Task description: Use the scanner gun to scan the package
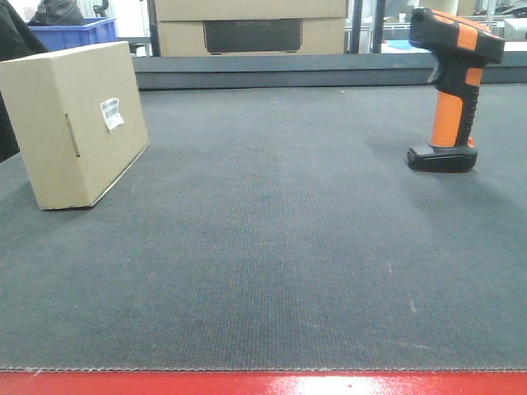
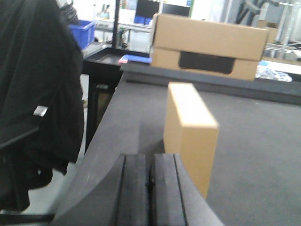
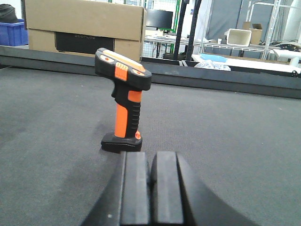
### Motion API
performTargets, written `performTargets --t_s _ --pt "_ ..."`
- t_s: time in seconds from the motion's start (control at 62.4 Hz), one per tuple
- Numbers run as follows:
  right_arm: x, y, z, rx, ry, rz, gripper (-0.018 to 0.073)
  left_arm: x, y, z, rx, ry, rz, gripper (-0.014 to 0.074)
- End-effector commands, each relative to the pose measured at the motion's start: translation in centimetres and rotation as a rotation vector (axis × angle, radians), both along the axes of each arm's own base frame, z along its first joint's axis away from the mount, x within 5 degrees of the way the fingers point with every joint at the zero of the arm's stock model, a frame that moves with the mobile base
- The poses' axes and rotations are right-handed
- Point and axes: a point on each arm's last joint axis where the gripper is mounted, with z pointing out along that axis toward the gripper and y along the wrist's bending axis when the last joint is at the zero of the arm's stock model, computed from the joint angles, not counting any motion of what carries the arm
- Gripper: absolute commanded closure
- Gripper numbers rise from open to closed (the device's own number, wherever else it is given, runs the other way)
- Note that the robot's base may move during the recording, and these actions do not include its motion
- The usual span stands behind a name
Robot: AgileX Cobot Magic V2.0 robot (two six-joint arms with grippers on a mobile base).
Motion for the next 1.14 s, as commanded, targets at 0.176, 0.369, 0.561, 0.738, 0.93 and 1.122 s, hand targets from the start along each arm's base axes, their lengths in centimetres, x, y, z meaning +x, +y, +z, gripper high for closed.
performTargets --t_s 0.176,0.369,0.561,0.738,0.93,1.122 --pt "0.0 0.0 0.0 0.006 -0.01 -0.006 0.0727 0.3 0.0 -4.1 0.06 -0.087 0.038 0.0707" --pt "0.0 0.0 0.0 0.006 -0.01 -0.006 0.0727 0.3 -0.1 -4.4 0.057 -0.056 0.013 0.0707" --pt "0.0 0.0 0.0 0.006 -0.01 -0.006 0.0727 0.3 -0.3 -4.4 0.06 -0.056 -0.014 0.0707" --pt "0.0 0.0 0.0 0.006 -0.01 -0.006 0.0727 0.3 -0.3 -4.4 0.06 -0.058 -0.013 0.0707" --pt "0.0 0.0 0.0 0.006 -0.01 -0.006 0.0727 0.3 -0.3 -4.4 0.06 -0.058 -0.013 0.0707" --pt "0.0 0.0 0.0 0.006 -0.01 -0.006 0.0727 0.3 -0.3 -4.4 0.06 -0.058 -0.013 0.0707"
